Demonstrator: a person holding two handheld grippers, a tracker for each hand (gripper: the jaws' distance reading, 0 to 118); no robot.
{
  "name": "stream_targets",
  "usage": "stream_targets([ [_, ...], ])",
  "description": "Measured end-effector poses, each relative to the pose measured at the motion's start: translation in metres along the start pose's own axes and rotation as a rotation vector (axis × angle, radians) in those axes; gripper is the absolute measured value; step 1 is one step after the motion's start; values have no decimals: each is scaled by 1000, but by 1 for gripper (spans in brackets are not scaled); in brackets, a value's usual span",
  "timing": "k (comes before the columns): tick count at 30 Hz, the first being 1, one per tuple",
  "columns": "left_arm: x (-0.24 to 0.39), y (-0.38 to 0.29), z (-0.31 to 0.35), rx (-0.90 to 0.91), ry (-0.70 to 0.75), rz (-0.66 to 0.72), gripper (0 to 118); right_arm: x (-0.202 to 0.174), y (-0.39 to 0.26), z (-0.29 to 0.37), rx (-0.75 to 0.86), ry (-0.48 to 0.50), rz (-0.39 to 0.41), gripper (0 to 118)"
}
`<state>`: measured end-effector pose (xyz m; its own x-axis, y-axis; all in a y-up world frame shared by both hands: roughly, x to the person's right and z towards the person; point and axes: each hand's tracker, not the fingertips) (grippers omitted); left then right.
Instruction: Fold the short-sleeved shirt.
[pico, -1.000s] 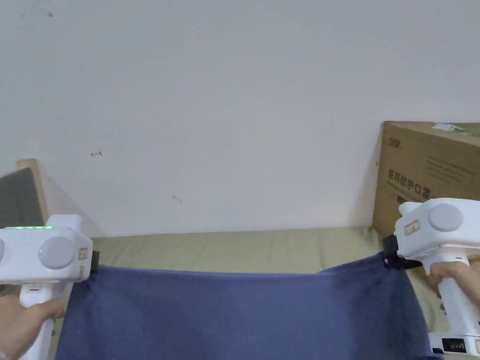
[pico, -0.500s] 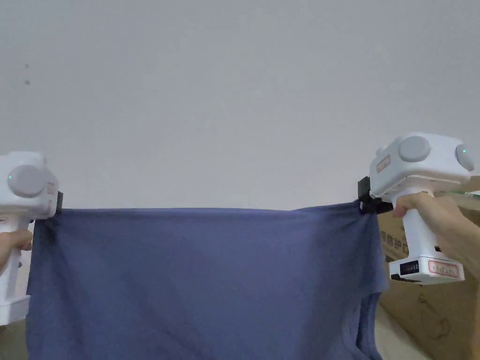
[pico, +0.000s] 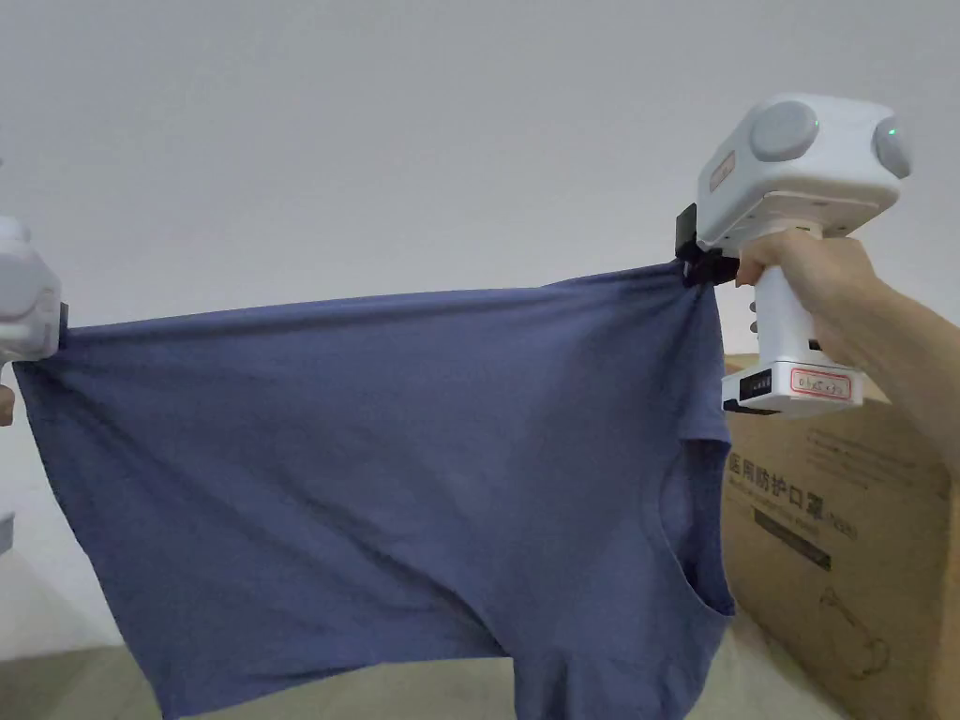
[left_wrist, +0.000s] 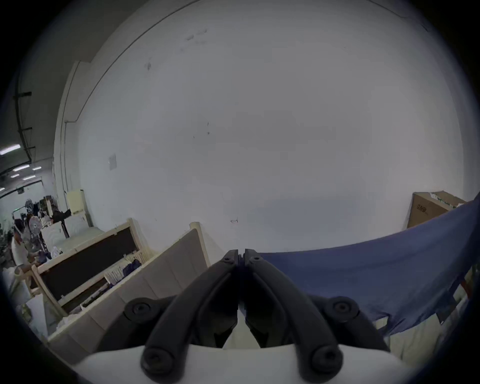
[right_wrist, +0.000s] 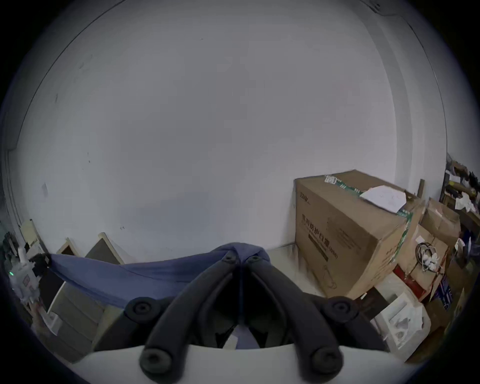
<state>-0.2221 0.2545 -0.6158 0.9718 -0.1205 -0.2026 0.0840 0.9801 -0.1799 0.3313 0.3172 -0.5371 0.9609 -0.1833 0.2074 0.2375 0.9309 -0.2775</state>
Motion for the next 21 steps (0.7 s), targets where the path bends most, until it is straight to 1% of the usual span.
stream_targets([
  [1, 2, -12, -5, -17, -2, -9, 2, 1, -7, -5, -15, 6, 8, 0],
  [2, 5, -26, -12, -40, 5, -18, 2, -5, -27, 3, -40, 0, 21, 0],
  [3, 10, -39, -20, -77, 1, -53, 2, -6, -39, -4, -72, -8, 47, 0],
  [5, 18, -72, -36, -142, 0, -70, 2, -5, -69, -24, -137, -24, 69, 0],
  [6, 23, -90, -45, -180, -5, -83, 2, 1, -78, -47, -167, -26, 72, 0],
  [9, 40, -152, -70, -281, -21, -94, 2, 9, -134, -92, -269, -45, 64, 0],
  [10, 46, -174, -79, -308, -27, -98, 2, 15, -150, -116, -307, -60, 61, 0],
  [12, 59, -221, -97, -370, -24, -131, 2, 22, -194, -150, -391, -84, 62, 0],
  [15, 72, -293, -122, -496, -30, -154, 2, 39, -260, -200, -504, -107, 32, 0],
  [16, 78, -317, -122, -543, -43, -159, 2, 43, -283, -213, -551, -113, 24, 0],
  [18, 83, -361, -129, -604, -32, -158, 2, 47, -326, -228, -628, -125, 36, 0],
  [21, 83, -408, -124, -619, -25, -137, 2, 56, -376, -243, -716, -142, 40, 0],
])
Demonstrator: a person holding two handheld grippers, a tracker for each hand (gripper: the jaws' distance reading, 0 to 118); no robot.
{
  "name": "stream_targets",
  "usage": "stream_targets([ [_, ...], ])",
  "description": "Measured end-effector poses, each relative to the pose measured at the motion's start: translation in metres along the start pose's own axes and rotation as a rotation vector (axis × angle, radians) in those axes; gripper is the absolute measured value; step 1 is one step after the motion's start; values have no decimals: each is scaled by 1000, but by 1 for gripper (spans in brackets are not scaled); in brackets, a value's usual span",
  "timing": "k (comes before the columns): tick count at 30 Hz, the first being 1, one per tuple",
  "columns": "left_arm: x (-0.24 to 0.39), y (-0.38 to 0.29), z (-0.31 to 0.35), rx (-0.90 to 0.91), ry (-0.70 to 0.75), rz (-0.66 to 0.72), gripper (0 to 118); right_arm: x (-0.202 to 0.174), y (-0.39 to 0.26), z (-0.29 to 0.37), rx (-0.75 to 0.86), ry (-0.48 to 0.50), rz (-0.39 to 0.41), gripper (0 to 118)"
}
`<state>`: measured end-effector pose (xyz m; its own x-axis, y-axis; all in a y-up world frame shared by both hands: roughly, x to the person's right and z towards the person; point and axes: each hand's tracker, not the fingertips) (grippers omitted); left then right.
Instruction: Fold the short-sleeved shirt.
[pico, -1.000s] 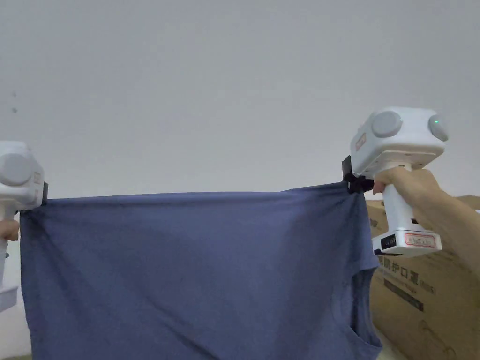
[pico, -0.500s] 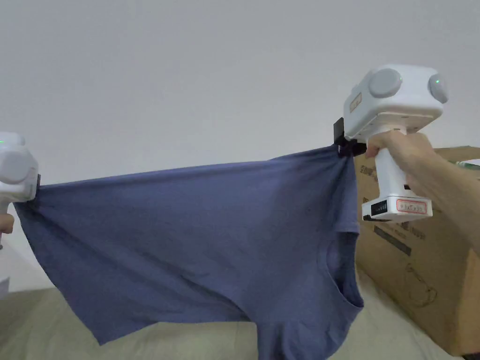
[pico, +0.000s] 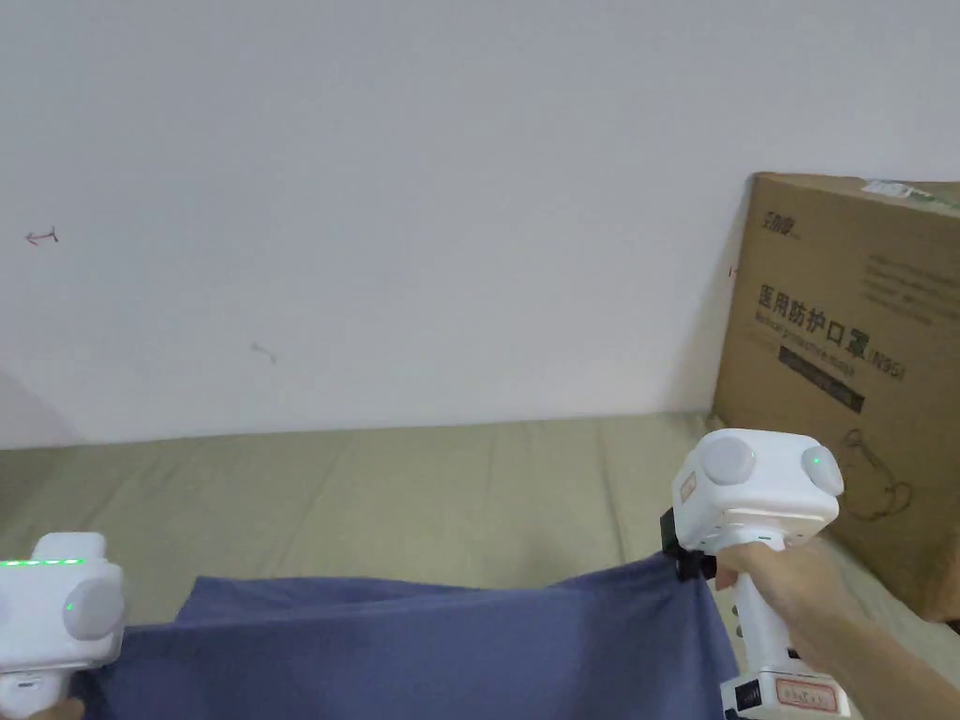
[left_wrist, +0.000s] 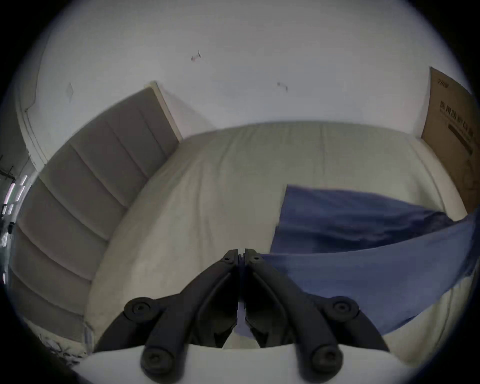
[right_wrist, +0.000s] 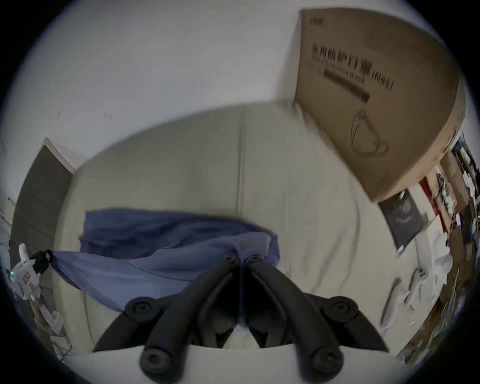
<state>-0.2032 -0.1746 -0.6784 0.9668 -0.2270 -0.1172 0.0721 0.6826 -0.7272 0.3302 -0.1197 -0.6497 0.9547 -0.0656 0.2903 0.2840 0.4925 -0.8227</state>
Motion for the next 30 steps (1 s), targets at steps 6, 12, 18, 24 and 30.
stream_targets([
  [6, -9, -36, -7, -46, -17, -16, 2, 18, -27, -16, -27, 24, -25, 0],
  [12, -39, -88, 63, 29, -49, -38, 2, 43, -85, 43, 40, 89, -43, 0],
  [18, -79, -187, 155, 79, -88, -68, 2, 62, -215, 113, 60, 101, -29, 0],
  [24, -90, -307, 226, 49, -26, -222, 2, 82, -341, 148, 50, 71, 14, 0],
  [30, -111, -382, 251, -44, -78, -156, 2, 110, -421, 161, -6, 86, -17, 0],
])
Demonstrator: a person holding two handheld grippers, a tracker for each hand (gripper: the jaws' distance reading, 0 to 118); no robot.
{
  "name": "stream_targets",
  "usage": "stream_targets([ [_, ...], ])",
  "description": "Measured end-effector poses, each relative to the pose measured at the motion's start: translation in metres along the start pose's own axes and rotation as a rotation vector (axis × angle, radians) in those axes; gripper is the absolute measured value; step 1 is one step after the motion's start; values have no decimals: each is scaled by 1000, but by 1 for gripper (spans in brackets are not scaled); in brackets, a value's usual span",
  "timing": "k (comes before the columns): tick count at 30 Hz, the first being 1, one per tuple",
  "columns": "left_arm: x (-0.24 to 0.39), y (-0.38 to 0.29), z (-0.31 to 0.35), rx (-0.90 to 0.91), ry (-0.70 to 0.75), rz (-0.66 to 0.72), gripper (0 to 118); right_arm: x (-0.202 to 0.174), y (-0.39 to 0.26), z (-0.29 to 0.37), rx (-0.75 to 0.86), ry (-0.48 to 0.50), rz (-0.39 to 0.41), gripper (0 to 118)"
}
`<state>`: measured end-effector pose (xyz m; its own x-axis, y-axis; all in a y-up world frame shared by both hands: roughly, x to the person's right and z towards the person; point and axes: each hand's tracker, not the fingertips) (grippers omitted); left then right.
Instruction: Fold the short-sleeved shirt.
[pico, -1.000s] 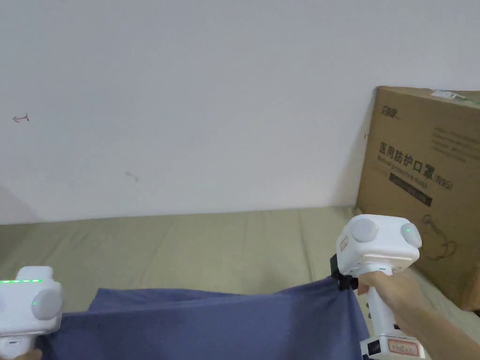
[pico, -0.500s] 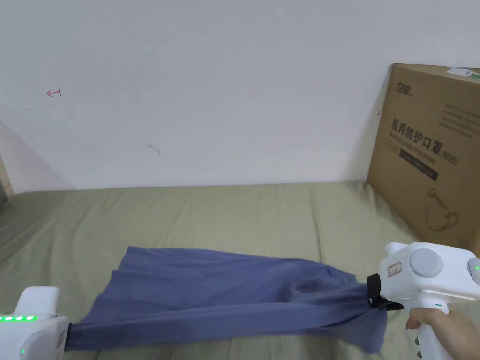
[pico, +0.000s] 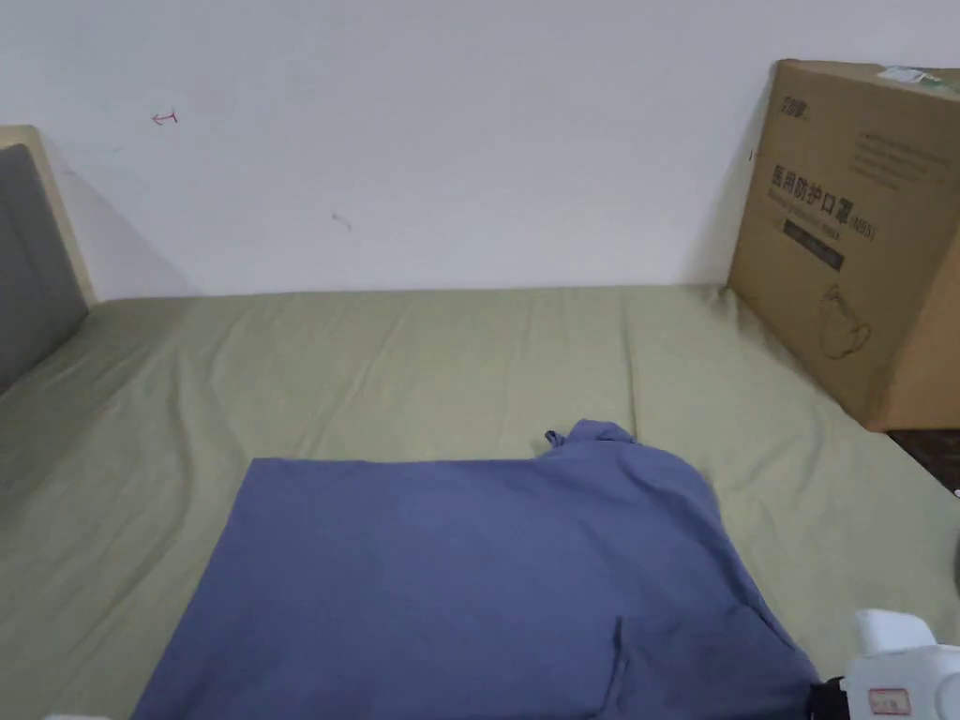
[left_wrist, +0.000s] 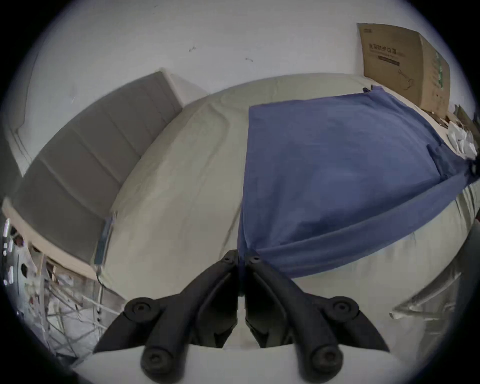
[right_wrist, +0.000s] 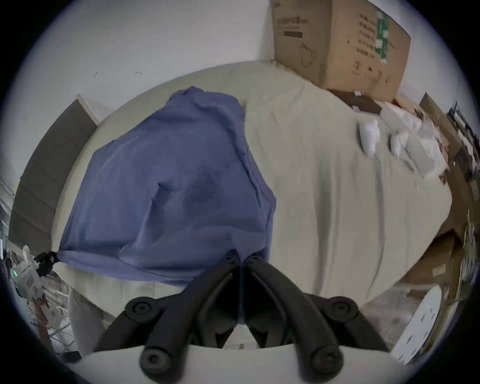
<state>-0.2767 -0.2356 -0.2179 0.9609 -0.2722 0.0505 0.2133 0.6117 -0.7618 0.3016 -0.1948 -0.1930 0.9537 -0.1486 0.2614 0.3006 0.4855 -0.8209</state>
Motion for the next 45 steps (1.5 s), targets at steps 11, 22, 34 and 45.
stream_targets([
  [11, -4, -18, 19, 30, -5, 94, 58, 0, -29, 12, 11, 12, -30, 25],
  [22, -34, -11, 67, 97, -154, 327, 60, -18, -37, 47, 93, 43, 49, 61],
  [34, -38, -51, 46, 4, -139, 342, 64, -27, -53, 31, 84, 40, 36, 0],
  [45, -18, -38, 0, -47, -159, 213, 5, -13, -54, 19, 44, 102, -90, 0],
])
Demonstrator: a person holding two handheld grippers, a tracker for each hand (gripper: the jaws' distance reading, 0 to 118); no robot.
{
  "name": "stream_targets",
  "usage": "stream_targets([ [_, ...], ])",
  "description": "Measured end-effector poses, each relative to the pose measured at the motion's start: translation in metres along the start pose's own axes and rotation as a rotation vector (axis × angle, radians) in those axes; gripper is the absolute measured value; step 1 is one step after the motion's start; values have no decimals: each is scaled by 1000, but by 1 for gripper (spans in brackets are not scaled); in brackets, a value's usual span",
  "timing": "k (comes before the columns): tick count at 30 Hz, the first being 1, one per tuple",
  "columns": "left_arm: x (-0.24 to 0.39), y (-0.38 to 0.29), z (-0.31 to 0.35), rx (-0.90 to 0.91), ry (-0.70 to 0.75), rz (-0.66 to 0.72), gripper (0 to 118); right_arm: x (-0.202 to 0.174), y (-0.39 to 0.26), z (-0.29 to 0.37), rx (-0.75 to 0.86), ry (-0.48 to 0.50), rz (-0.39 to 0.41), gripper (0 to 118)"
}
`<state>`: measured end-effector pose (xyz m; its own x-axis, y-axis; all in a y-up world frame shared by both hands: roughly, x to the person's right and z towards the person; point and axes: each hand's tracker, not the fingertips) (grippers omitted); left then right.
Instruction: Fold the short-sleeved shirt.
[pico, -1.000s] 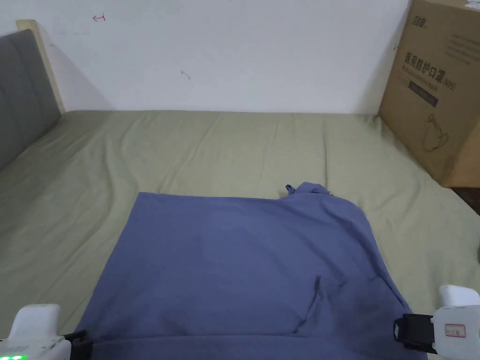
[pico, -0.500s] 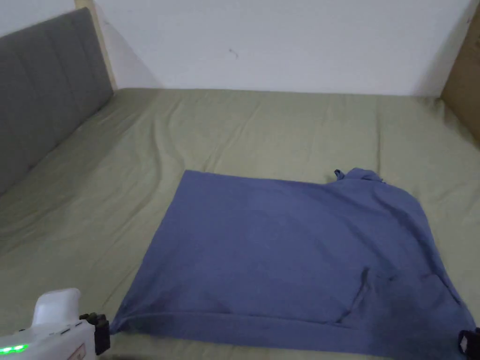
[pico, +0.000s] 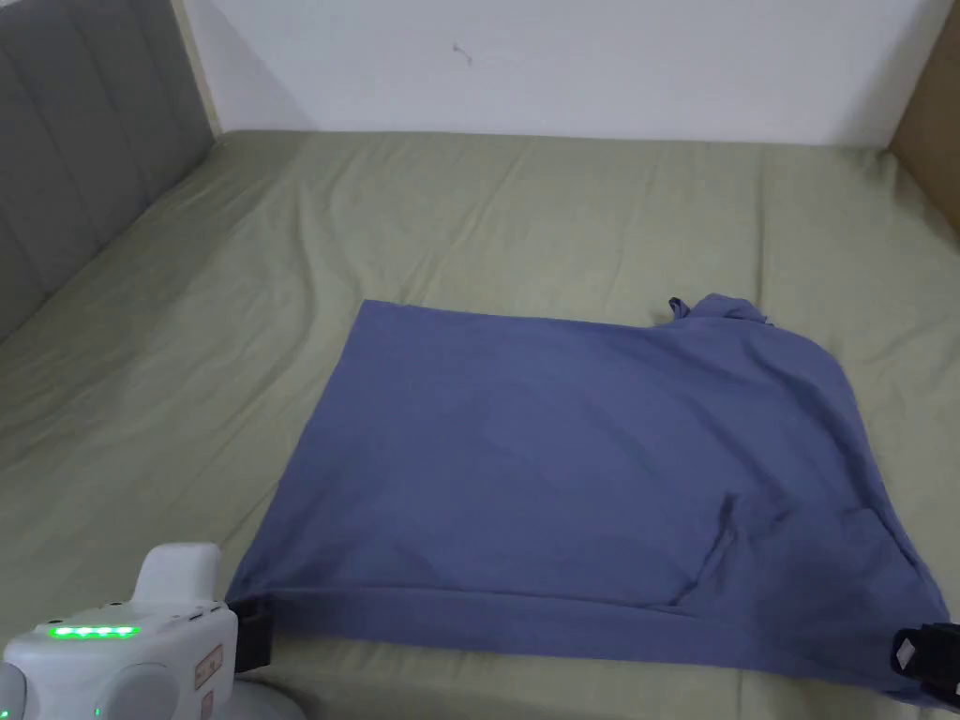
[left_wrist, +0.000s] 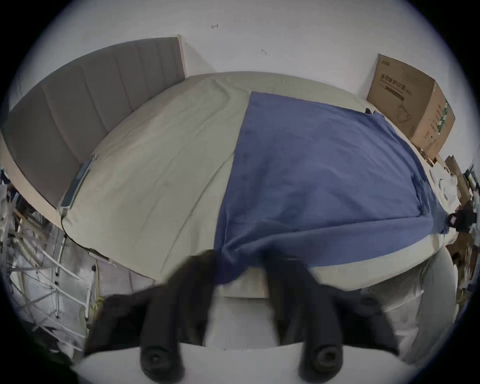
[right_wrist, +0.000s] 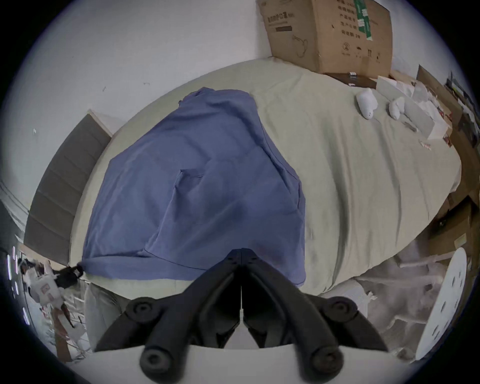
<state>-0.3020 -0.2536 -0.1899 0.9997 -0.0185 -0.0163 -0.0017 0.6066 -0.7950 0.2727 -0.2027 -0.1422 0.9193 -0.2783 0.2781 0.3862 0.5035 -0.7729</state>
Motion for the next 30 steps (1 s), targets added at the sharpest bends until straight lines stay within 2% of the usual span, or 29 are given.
stream_targets([
  [7, 11, -2, 2, -21, -20, -19, 2, 3, 4, 7, 7, -12, 17, 0],
  [9, 13, 0, 2, -28, -21, -37, 2, 1, 6, 10, 40, -69, 41, 0],
  [10, 13, 1, 3, -26, -15, -38, 2, 0, 8, 10, 37, -68, 56, 8],
  [11, 12, 3, 3, -20, -19, -30, 2, 0, 10, 10, 31, -73, 70, 44],
  [12, 10, 4, 3, -22, -23, -22, 2, 1, 12, 9, 29, -72, 73, 73],
  [13, 10, 5, 4, -21, -26, -12, 2, 3, 14, 8, 24, -71, 79, 78],
  [17, 12, 7, 10, -13, -20, -19, 2, 11, 20, -10, -26, -101, 105, 77],
  [18, 12, 7, 10, -13, -23, -21, 2, 12, 19, -16, -55, -103, 109, 73],
  [19, 12, 8, 10, -15, -23, -25, 2, 14, 17, -21, -75, -95, 113, 56],
  [20, 10, 8, 9, -16, -20, -27, 2, 15, 15, -24, -79, -83, 103, 21],
  [21, 10, 8, 9, -17, -21, -26, 2, 15, 12, -27, -97, -71, 95, 5],
  [25, 8, 11, 12, -9, -3, -23, 2, 14, 4, -24, -81, -80, 62, 0],
  [27, 6, 15, 17, -6, -12, -6, 1, 17, 5, -17, -59, -46, 36, 0],
  [30, 6, 24, 25, 6, -17, -20, 1, 12, 17, -2, -43, -27, 39, 0],
])
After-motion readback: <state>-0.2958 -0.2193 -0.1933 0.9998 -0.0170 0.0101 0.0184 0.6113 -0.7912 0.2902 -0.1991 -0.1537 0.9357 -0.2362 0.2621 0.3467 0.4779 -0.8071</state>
